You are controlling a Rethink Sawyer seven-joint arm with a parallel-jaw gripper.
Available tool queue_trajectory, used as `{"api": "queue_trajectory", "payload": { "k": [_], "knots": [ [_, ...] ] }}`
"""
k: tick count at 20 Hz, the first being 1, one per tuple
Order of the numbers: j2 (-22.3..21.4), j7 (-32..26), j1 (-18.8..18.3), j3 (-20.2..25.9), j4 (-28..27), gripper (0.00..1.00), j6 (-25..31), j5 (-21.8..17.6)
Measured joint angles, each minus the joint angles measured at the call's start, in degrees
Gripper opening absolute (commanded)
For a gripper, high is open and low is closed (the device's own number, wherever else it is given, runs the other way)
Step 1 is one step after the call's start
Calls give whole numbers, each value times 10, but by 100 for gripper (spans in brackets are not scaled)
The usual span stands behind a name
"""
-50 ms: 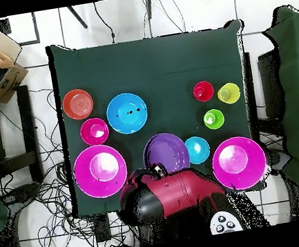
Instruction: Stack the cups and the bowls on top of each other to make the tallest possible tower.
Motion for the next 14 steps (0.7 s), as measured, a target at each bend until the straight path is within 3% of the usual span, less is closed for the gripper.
{"api": "queue_trajectory", "payload": {
  "k": [9, 14],
  "knots": [
    [-60, 0, -32, 63, 2, 0, 35, 36],
    [-65, 0, -44, 84, 2, 0, 39, 36]
  ]
}}
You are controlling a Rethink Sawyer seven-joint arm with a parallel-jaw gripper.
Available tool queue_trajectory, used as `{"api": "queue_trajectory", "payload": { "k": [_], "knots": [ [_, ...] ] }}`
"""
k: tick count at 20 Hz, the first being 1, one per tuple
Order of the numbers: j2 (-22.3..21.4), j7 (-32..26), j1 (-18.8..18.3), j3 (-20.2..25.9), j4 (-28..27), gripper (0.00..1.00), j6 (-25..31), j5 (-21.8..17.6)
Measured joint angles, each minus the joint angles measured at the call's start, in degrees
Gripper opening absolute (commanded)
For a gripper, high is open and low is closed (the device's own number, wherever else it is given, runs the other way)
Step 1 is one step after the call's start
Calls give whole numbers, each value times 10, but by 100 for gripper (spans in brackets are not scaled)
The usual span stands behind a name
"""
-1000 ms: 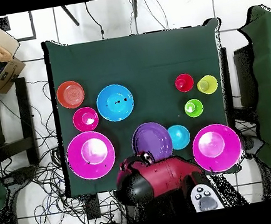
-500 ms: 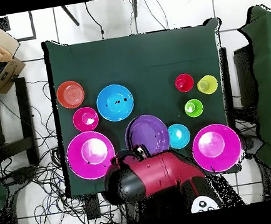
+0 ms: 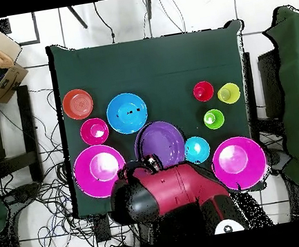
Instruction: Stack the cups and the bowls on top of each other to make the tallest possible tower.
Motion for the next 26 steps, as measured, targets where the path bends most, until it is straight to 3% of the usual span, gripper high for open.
{"api": "queue_trajectory", "payload": {
  "k": [10, 17, 26],
  "knots": [
    [17, 0, -15, 30, 9, 0, -5, 0],
    [47, 0, 32, 25, 8, 0, -11, -11],
    [49, 0, 54, 25, 8, 0, -11, -11]
  ]
}}
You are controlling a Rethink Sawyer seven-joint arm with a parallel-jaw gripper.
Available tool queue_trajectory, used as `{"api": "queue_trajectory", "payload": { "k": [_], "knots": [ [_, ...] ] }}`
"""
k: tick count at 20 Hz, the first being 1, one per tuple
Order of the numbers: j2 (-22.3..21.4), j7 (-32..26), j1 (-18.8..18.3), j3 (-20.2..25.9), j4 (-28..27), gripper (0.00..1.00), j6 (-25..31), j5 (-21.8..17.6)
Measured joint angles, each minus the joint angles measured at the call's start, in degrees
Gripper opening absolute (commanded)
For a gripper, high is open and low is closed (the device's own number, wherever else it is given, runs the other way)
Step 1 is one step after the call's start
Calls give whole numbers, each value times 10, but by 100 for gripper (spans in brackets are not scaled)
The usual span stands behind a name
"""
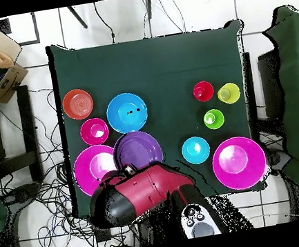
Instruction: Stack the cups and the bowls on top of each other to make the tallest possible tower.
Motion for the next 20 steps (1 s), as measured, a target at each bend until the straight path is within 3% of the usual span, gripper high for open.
{"api": "queue_trajectory", "payload": {
  "k": [11, 20],
  "knots": [
    [2, 0, -32, 10, -36, 0, 15, 5],
    [41, 0, -18, 10, -131, 0, 139, 7]
  ]
}}
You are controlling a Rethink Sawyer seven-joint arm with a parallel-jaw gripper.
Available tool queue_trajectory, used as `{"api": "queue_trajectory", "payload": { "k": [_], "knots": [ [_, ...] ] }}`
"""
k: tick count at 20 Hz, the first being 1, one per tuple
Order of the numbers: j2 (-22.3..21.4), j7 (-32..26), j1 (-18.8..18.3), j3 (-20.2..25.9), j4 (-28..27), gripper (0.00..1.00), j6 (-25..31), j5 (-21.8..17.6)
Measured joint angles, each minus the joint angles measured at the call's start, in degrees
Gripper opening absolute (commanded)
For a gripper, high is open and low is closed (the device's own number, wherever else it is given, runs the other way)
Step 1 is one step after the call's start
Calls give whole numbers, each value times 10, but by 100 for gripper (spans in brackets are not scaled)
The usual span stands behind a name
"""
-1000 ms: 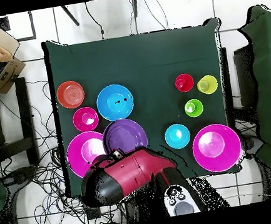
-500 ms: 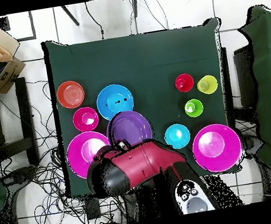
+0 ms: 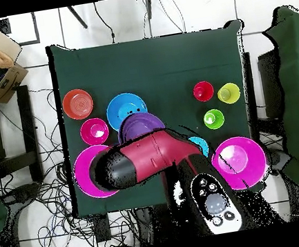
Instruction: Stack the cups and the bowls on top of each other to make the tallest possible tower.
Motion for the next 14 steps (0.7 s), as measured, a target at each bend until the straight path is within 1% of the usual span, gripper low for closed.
{"api": "queue_trajectory", "payload": {
  "k": [6, 14],
  "knots": [
    [23, 0, 10, 0, -34, 0, 33, 0],
    [33, 0, 10, 0, -50, 0, 43, -1]
  ]
}}
